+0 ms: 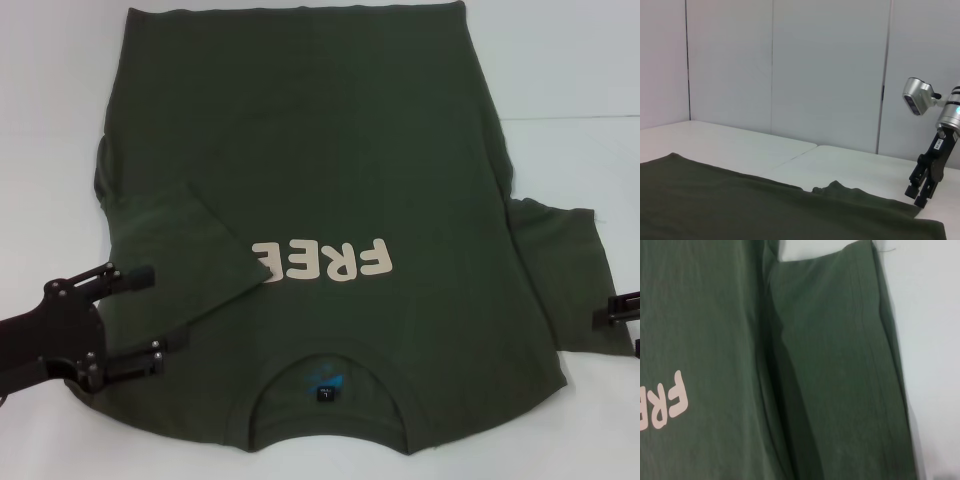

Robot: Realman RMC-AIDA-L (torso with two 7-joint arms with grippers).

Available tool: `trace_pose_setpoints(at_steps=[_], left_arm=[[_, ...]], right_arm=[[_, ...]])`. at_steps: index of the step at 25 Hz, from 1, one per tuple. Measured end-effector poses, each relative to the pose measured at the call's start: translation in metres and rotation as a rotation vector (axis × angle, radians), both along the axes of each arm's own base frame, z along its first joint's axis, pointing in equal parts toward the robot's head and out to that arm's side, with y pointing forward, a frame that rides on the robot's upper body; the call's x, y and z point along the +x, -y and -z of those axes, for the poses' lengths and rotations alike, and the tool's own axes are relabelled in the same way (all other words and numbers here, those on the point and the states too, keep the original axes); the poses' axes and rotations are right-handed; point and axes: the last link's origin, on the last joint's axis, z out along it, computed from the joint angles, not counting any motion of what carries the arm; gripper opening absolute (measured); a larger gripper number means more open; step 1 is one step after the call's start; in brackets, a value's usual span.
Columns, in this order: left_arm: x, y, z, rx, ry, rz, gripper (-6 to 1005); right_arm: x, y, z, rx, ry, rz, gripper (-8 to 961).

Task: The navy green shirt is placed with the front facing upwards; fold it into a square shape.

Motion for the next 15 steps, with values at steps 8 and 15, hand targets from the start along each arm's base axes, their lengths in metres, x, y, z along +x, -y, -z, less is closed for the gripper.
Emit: trace_pose_setpoints(at_steps=[8,15], left_arm=[[0.0,0.0,0.0,0.0,0.0,0.001,834],[0.0,0.0,0.0,0.001,-0.001,0.001,834]], right_arm=[[-0.0014,-0.0006,0.0013,0.002,-0.007,-0.003,841],[-0.0045,-0.0024,0.0046,0.003,-0.017,-0.007,841]])
